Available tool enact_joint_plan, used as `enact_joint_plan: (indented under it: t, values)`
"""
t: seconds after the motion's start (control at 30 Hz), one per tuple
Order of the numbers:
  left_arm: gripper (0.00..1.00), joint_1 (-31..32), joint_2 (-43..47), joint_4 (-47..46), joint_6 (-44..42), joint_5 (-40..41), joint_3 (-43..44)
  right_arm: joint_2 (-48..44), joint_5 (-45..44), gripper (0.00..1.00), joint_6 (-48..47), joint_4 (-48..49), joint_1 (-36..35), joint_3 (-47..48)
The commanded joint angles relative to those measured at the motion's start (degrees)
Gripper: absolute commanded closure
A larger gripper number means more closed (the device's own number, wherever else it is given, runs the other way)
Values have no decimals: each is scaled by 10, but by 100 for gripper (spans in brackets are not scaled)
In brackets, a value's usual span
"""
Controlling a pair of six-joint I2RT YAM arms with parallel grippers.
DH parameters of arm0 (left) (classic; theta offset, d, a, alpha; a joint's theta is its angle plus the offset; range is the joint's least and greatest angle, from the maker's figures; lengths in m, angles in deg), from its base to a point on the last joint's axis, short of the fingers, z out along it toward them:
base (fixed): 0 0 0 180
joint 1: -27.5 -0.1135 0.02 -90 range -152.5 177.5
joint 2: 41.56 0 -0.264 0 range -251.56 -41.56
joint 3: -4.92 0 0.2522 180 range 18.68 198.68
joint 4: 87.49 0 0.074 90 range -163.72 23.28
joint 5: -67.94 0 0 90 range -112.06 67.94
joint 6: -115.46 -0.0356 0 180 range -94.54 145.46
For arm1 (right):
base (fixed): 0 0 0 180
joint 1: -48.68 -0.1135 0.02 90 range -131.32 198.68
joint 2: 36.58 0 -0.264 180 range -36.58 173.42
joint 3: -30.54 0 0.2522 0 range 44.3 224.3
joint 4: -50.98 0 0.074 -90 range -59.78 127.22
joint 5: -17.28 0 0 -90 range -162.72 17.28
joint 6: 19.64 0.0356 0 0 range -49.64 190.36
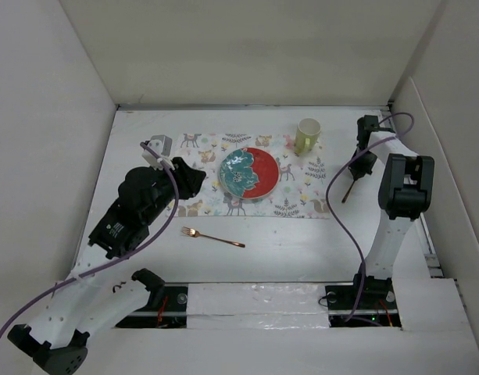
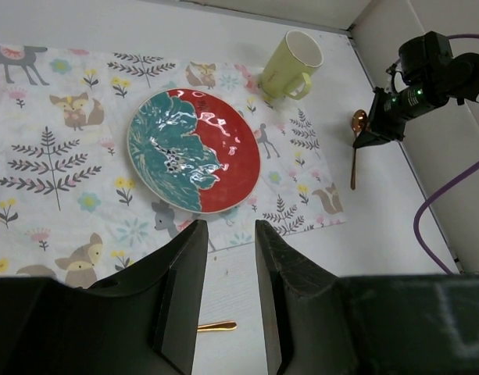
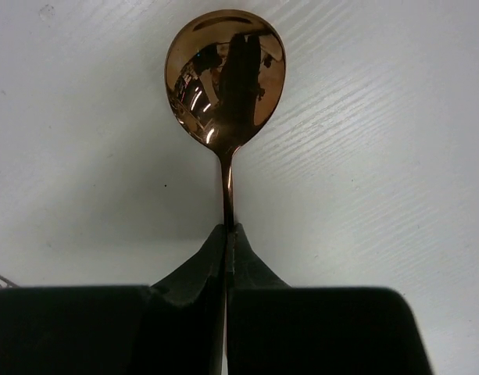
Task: Set the dinner table for one person
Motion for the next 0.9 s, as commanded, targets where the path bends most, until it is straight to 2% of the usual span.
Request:
enact_joint_plan:
  t: [0.0,0.1,0.23,0.37,0.43,0.5,0.7,0.8,0.83,0.87]
  values:
    - [72,2,15,8,5,12,19,-18,6,100,11,20,4,-6]
    - [72,2,12,15,11,5,19,-107,11,100,24,51,4,-35]
    - [72,2,1,5,19,-5,14,-219,38,100,33,47,-14,-35]
    - [73,2,-24,3,37,10,26,-322,88,100,16,67,-77,-63]
    - [73,2,-43,21,62,44,33,-355,116,100,-4,73,-122,-71]
    - [73,2,-64,43,118,102,42,-358,200,100,-34,65,-176,-64]
    - [73,2,-97,74,199,131,40,-296,212,100,-57,52,-256,-42]
    - [81,2,-115,96,226,117,23,-245,218,100,-52,65,-262,-36]
    - [93,2,-118,100,240,111,11,-234,215,100,-50,73,-268,-32]
    - [100,2,-116,104,247,97,4,-209,213,100,-48,83,-268,-28]
